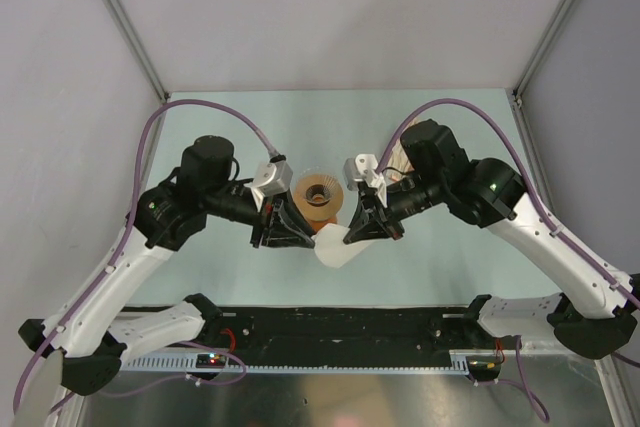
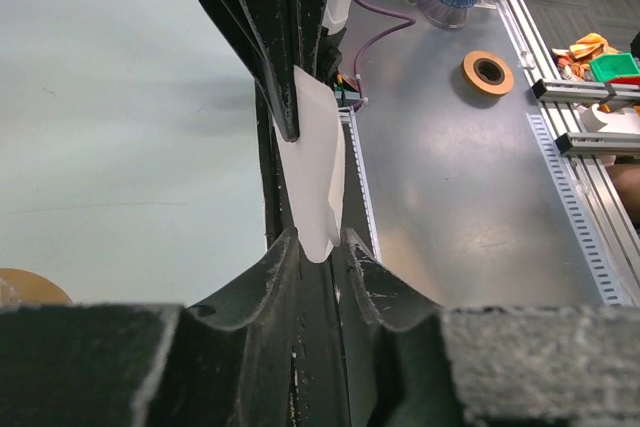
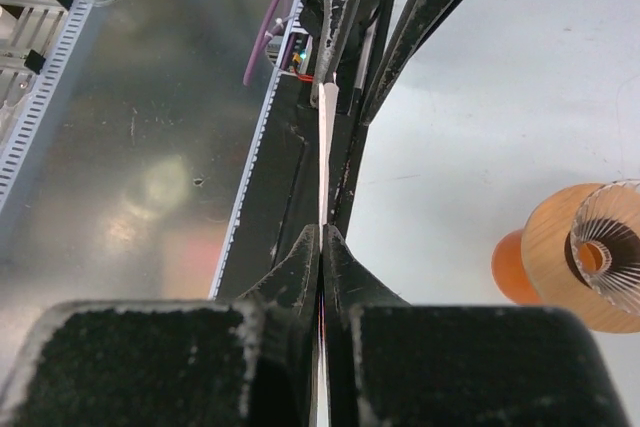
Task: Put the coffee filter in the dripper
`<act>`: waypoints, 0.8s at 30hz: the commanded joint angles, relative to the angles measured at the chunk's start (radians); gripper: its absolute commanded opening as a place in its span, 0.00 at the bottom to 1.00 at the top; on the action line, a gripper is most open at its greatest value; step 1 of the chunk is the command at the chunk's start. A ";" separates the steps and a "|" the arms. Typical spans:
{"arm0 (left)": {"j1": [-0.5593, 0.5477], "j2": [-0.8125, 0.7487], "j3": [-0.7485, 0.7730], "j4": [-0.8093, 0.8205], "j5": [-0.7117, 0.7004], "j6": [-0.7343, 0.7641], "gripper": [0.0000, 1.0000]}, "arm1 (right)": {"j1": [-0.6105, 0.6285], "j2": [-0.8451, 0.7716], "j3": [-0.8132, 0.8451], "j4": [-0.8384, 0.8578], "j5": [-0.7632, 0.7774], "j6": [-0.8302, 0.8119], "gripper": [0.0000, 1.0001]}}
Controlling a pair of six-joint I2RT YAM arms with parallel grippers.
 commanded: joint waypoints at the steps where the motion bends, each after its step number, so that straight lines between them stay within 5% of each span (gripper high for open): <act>1: -0.007 -0.005 0.017 0.028 -0.002 -0.002 0.25 | 0.010 -0.008 0.013 -0.029 -0.011 -0.011 0.00; 24: -0.012 0.010 0.031 0.031 -0.048 0.006 0.30 | 0.025 -0.010 0.016 -0.041 -0.014 -0.019 0.00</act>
